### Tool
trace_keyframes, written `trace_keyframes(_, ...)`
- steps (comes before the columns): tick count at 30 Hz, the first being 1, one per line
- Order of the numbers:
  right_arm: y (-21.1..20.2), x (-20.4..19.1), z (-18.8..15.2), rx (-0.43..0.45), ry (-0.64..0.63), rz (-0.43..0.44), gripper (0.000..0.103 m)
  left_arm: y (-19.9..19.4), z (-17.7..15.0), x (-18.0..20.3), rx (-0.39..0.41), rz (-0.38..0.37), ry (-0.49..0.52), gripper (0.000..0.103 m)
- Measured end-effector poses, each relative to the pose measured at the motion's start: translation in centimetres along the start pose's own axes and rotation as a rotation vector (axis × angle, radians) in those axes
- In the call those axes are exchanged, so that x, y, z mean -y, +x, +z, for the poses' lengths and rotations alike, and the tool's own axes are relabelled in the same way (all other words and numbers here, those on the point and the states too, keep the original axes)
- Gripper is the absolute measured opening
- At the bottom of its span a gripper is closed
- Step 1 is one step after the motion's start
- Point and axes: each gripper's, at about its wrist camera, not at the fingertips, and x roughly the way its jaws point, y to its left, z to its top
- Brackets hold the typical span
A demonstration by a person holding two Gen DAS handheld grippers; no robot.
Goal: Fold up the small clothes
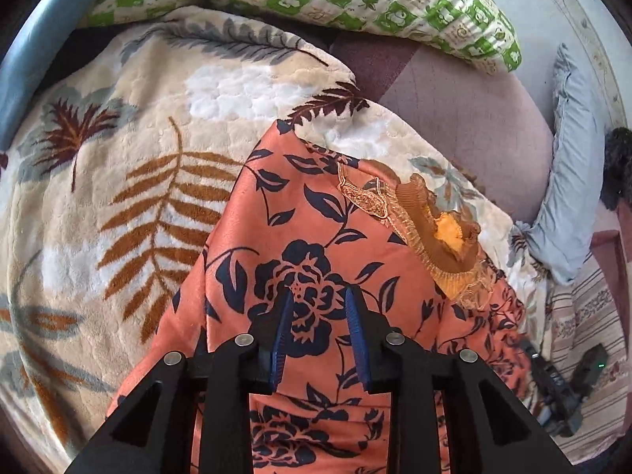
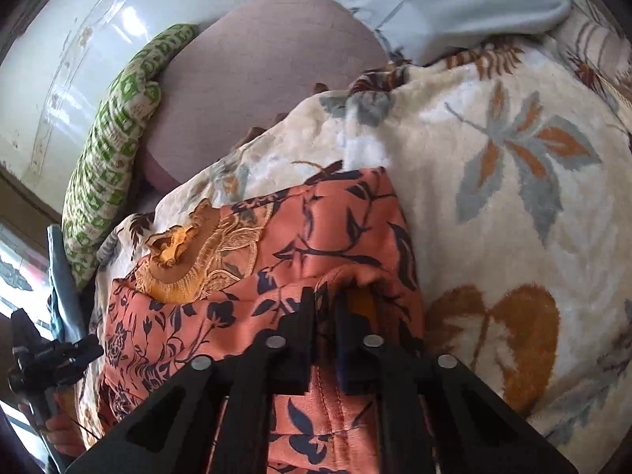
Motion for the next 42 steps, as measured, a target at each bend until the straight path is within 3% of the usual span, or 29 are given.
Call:
trace_keyframes(1, -1.4, -0.7, 0.5, 0.068, -0.014, 0.057, 0.008, 0.1, 0.2, 0.4, 0.02, 0.036, 0.024, 0.026)
trace_keyframes(3, -3.1, -1.0, 1.0, 0.157, -0.012, 0.085, 0.008, 0.9, 0.3, 0.4, 0.039, 0.105, 0.054, 0.026)
trace_keyframes(5, -2.2, 0.2, 1.0, 0.126, 0.007, 0.05, 0.008, 2.3, 0.2, -0.3, 0.012, 0.152, 0.049, 0.026)
trace_keyframes(7, 0.2, 2.2, 0.1, 0.023, 0.042, -0.001, 0.008, 3.3, 0.0, -0.9, 0.006, 0.178, 0.043, 0.023)
trace_keyframes(10, 1.8, 4.3, -1.7, -0.061, 0.078, -0.046, 0.014, 3.0, 0.0, -1.0, 0.016, 0.165, 0.055, 0.021)
trace_keyframes(14, -1.6, 3.7, -1.2, 0.069, 0.105, -0.044, 0.02, 1.0, 0.2, -1.5, 0.025, 0.085, 0.044, 0.02)
trace_keyframes(16, -2.8, 1.9, -0.3, 0.12, 0.061, 0.017, 0.025, -0.3, 0.3, -2.1, 0.04, 0.017, 0.018, 0.02)
trace_keyframes(17, -2.6, 0.5, 0.3, 0.106, 0.024, 0.058, 0.033, -0.8, 0.4, -2.7, 0.037, -0.009, -0.006, 0.02)
trace_keyframes(18, -2.1, -1.1, 0.7, 0.083, -0.02, 0.092, 0.039, -1.3, 0.4, -3.2, 0.032, -0.044, -0.036, 0.02)
trace_keyframes(22, 1.8, -8.0, 0.7, -0.048, -0.177, 0.225, 0.044, -3.0, -0.8, -5.7, 0.014, -0.198, -0.161, 0.029)
trace_keyframes(24, 4.4, -11.1, 0.3, -0.115, -0.229, 0.242, 0.046, -3.0, -2.2, -6.2, -0.006, -0.222, -0.177, 0.036)
trace_keyframes(28, 9.5, -16.7, -0.5, -0.245, -0.28, 0.287, 0.048, -1.7, -3.6, -7.6, -0.047, -0.225, -0.196, 0.038)
trace_keyframes(32, 12.9, -22.2, -2.6, -0.303, -0.433, 0.245, 0.048, -0.7, -3.5, -9.5, -0.075, -0.27, -0.274, 0.037)
trace_keyframes(35, 14.8, -25.0, -4.4, -0.318, -0.572, 0.14, 0.049, -0.8, -3.5, -10.0, -0.072, -0.287, -0.28, 0.037)
trace_keyframes(37, 15.3, -25.9, -5.3, -0.325, -0.653, 0.101, 0.036, -0.9, -3.4, -10.1, -0.063, -0.29, -0.266, 0.036)
trace_keyframes(38, 15.1, -26.6, -5.6, -0.319, -0.7, 0.1, 0.004, -1.1, -3.5, -10.1, -0.06, -0.295, -0.262, 0.036)
trace_keyframes(40, 14.0, -27.7, -5.8, -0.267, -0.765, 0.107, 0.005, -1.6, -3.5, -10.5, -0.045, -0.307, -0.268, 0.036)
trace_keyframes(42, 13.3, -28.4, -4.9, -0.224, -0.745, 0.141, 0.005, -1.9, -3.6, -10.7, -0.023, -0.303, -0.278, 0.036)
